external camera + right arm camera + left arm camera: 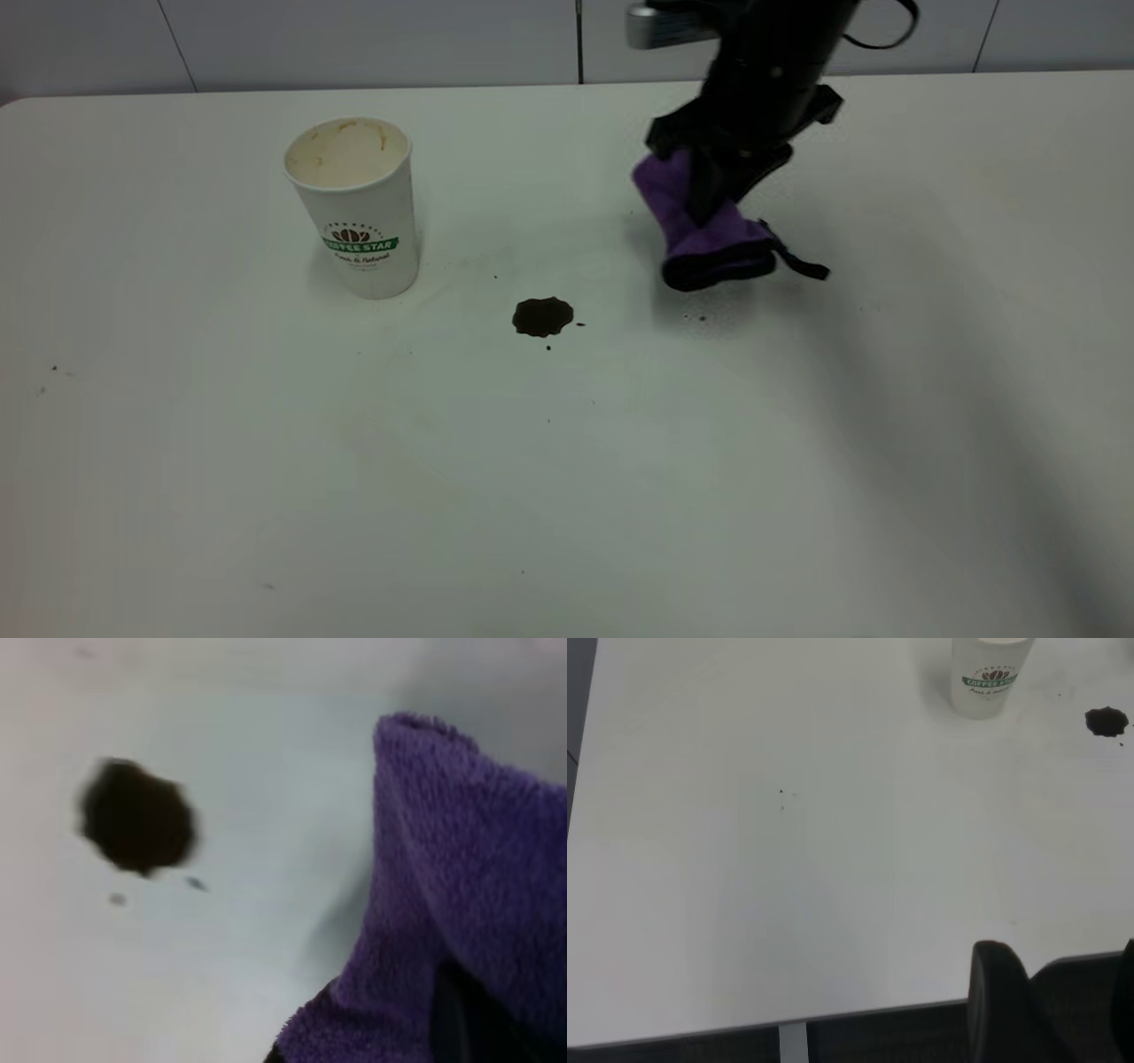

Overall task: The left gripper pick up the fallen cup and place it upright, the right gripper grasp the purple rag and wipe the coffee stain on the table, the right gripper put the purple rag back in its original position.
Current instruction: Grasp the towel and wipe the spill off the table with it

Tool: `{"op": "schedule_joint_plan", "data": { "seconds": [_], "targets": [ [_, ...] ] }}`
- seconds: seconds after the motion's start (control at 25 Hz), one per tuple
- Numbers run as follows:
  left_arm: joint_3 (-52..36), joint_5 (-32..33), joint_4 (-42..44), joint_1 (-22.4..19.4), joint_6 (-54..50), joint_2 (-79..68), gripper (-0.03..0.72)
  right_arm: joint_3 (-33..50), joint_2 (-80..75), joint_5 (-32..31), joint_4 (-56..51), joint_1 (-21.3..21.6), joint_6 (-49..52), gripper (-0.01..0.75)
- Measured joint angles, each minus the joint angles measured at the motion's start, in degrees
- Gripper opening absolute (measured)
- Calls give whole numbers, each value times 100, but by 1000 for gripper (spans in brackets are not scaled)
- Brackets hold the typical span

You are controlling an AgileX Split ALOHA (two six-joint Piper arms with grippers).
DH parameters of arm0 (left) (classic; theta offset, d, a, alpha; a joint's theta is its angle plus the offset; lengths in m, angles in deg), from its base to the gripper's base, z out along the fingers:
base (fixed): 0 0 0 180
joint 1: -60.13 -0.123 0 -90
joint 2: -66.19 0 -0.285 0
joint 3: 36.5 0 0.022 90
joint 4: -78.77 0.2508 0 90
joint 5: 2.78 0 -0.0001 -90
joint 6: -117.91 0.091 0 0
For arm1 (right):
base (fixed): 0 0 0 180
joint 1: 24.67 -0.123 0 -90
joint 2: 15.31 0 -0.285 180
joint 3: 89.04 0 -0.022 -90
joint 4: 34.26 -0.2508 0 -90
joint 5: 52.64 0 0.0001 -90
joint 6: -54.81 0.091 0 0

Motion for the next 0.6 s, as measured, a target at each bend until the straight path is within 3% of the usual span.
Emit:
{"op": "schedule_joint_plan", "data": {
  "seconds": [0.28,0.6],
  "targets": [
    [0,0,0,0,19,0,337,-733,-687,34,-36,-796,282,95],
    [0,-12,0,0,14,0,337,-1134,-1323,37,-505,-845,601,95]
  ]
}}
